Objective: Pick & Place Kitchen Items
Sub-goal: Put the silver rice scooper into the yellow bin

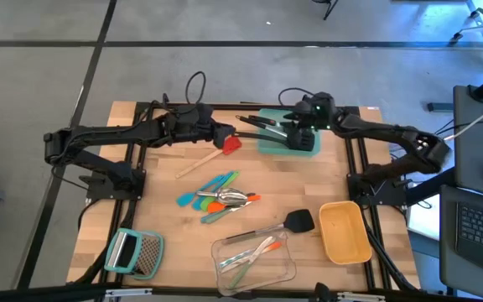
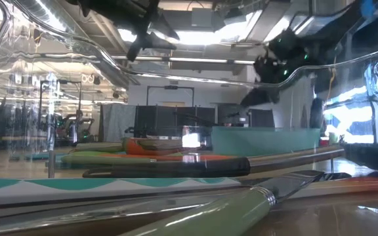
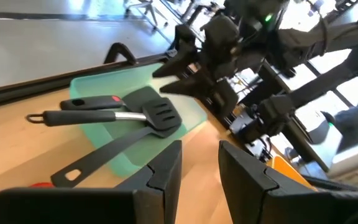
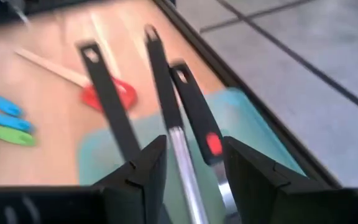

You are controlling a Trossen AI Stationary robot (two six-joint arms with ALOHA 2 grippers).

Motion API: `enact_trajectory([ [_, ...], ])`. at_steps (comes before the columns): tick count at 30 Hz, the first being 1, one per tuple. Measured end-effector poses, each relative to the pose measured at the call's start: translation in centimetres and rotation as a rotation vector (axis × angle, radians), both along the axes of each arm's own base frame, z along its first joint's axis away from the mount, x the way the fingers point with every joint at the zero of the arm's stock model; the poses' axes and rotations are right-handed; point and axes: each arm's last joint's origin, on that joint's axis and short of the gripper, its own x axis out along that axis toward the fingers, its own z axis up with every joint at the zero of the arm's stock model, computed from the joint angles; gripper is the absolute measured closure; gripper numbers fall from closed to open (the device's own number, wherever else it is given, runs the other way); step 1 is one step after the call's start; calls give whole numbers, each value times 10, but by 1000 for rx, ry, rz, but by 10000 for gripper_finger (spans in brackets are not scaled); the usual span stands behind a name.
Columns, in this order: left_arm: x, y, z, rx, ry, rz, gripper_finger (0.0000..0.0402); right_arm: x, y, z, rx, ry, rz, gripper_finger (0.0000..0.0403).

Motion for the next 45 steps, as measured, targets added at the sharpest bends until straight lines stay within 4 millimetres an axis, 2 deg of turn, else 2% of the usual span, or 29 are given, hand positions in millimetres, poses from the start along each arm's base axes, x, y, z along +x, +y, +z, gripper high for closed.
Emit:
enact_trajectory([
  [5, 2, -5, 0, 34, 13, -61, 302, -8, 25, 30, 30, -65, 24, 245],
  [9, 3, -11, 0, 63, 24, -98, 302, -12, 49, 50, 74, -42, 82, 245],
  [17, 6, -24, 0, 96, 33, -155, 302, -14, 89, 74, 195, 3, 233, 245],
  [23, 8, -38, -3, 93, 44, -207, 302, -12, 110, 73, 351, 39, 345, 245],
  [31, 4, -60, -34, 25, 158, -274, 302, -10, 137, 69, 456, 106, 421, 245],
  [35, -1, -72, -51, -13, 225, -318, 302, -9, 147, 67, 452, 133, 447, 245],
  [40, -14, -87, -76, -45, 402, -369, 302, -14, 154, 60, 411, 245, 383, 245],
  [45, -24, -100, -89, -46, 539, -424, 302, -15, 158, 58, 414, 275, 373, 245],
])
